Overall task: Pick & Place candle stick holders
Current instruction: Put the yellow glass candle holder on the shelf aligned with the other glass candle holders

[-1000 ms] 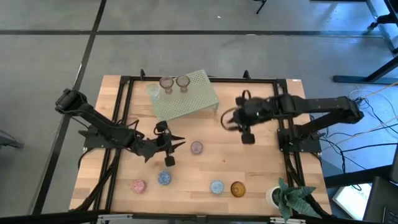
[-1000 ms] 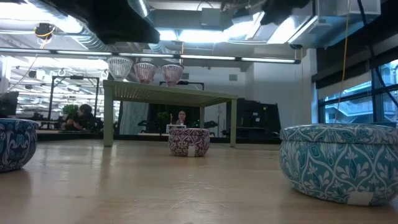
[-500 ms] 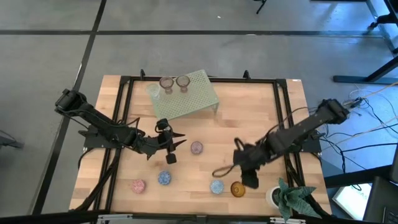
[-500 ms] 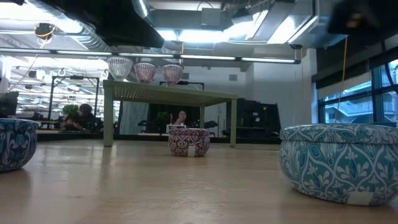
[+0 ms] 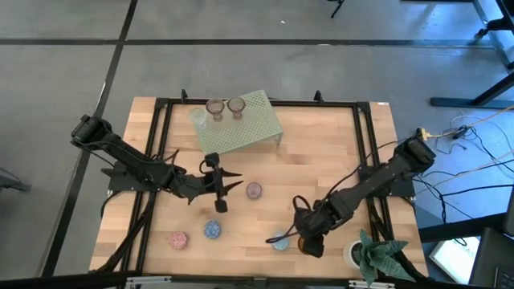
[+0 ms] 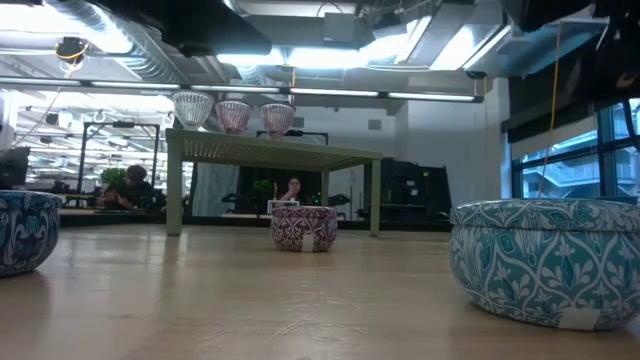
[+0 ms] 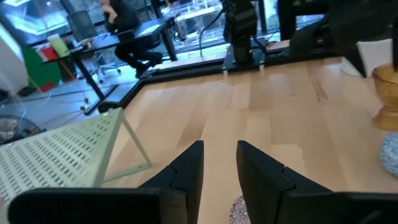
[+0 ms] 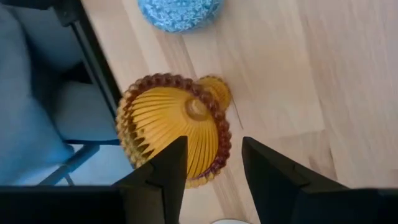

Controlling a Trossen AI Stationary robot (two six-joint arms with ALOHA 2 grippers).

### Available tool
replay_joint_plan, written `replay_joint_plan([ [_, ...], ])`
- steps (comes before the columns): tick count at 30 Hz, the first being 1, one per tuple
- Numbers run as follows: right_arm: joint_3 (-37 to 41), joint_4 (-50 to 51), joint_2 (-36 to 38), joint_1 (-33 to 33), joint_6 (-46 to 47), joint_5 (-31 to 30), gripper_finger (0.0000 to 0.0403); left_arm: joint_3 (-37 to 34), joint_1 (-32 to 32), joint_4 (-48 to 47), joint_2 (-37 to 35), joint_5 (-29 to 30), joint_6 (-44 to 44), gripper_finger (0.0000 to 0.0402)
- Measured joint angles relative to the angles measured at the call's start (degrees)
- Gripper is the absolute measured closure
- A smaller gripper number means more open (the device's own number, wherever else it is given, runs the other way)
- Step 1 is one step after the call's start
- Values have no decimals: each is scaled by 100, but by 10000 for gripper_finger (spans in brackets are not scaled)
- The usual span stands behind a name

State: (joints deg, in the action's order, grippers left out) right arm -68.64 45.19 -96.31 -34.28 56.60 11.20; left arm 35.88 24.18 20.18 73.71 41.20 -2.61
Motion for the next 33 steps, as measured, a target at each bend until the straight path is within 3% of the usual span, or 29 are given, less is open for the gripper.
replay_joint_plan([
  [8,0,318,-289,2,-507,-157,267,0,2,79,0,-233,-118,311],
  [16,-2,261,-299,158,-1338,-58,380,0,9,66,0,-289,37,309],
  [25,-559,883,-302,640,-2476,328,374,0,15,68,0,-633,-99,313],
  [33,-2140,3045,-302,1447,-4229,-757,382,0,185,38,0,-642,-103,313],
])
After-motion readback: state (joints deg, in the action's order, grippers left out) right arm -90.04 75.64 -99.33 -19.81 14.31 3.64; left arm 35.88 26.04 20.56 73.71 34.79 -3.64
